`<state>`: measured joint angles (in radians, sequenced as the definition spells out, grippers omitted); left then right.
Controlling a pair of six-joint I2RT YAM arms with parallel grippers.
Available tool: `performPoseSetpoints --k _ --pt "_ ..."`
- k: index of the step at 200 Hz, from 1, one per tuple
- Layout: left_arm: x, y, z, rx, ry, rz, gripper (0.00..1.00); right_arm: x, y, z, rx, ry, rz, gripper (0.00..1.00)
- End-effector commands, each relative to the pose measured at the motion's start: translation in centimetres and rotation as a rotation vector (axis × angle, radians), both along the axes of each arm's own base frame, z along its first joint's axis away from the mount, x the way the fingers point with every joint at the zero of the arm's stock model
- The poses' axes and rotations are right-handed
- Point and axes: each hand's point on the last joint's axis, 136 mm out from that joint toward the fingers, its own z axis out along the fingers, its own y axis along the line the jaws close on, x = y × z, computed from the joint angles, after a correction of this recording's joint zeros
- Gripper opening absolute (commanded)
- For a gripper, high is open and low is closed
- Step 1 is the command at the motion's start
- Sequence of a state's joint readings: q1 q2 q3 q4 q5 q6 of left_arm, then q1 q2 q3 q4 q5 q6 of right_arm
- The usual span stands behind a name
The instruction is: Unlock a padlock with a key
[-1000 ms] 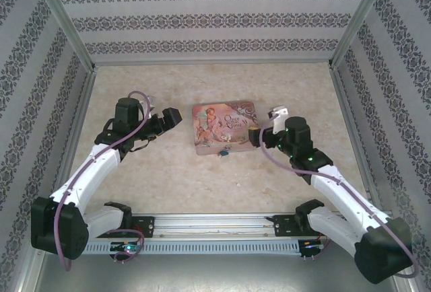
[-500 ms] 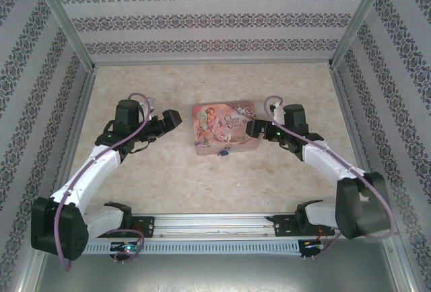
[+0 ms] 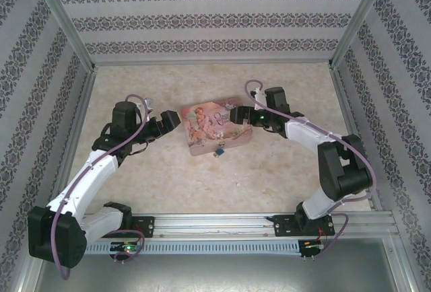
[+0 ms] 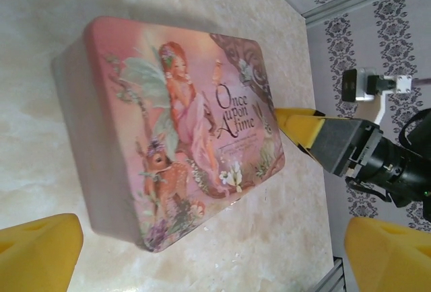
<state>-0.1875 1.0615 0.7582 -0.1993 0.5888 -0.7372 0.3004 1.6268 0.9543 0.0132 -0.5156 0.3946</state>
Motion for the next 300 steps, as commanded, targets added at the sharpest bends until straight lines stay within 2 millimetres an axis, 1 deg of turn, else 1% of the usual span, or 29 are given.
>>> performPoseSetpoints --k 1,16,30,52,68,91,110,141,165,192,227,236,246,275,300 --pt "-0.3 0.6 0.0 0.016 -0.014 0.018 1.0 0.8 2.6 1.6 0.034 -0.057 0.085 0.98" --pt "-0.3 0.6 0.3 0.008 -0.02 0.022 0.99 1.1 3.0 1.7 0.033 -0.059 0.089 0.97" --pt "-0.3 0.5 0.6 -0.001 -0.027 0.02 1.0 1.4 2.7 2.0 0.022 -0.074 0.072 0.97" --pt "-0.2 0.4 1.0 -0.007 -0.033 0.016 1.0 1.2 1.4 3.2 0.014 -0.105 0.039 0.97" --pt "-0.1 0.2 1.3 -0.016 -0.036 0.007 1.0 0.6 0.1 4.1 0.017 -0.122 0.017 0.97" --pt "0.1 -0.2 1.6 -0.032 -0.037 -0.012 1.0 -1.2 -1.5 4.9 0.036 -0.121 -0.013 0.97" --pt "0.3 -0.6 1.7 -0.042 -0.04 -0.032 0.98 -3.1 -2.6 5.1 0.058 -0.102 -0.043 0.98" --pt "0.8 -1.4 1.6 -0.056 -0.029 -0.068 0.94 -6.1 -3.6 5.2 0.102 -0.08 -0.078 0.98" --pt "1.5 -2.3 1.7 -0.065 -0.021 -0.104 0.89 -8.2 -3.8 5.5 0.127 -0.091 -0.083 0.98" --pt "2.5 -3.6 1.5 -0.085 0.005 -0.149 0.81 -10.2 -3.4 5.4 0.163 -0.109 -0.059 0.98" --pt "3.7 -5.4 1.0 -0.103 0.044 -0.207 0.76 -12.2 -2.1 4.3 0.191 -0.126 -0.019 0.97" --pt "3.9 -5.9 0.9 -0.106 0.049 -0.22 0.75 -12.3 -1.8 4.0 0.202 -0.129 -0.023 0.97" --pt "4.2 -6.3 0.8 -0.11 0.059 -0.234 0.72 -12.5 -1.5 3.1 0.222 -0.115 -0.035 0.96" --pt "4.8 -7.5 0.0 -0.132 0.101 -0.279 0.64 -12.5 0.3 2.7 0.245 -0.168 -0.003 0.95" --pt "5.3 -8.4 -1.5 -0.134 0.141 -0.301 0.61 -12.3 2.4 2.8 0.248 -0.23 0.048 0.94"
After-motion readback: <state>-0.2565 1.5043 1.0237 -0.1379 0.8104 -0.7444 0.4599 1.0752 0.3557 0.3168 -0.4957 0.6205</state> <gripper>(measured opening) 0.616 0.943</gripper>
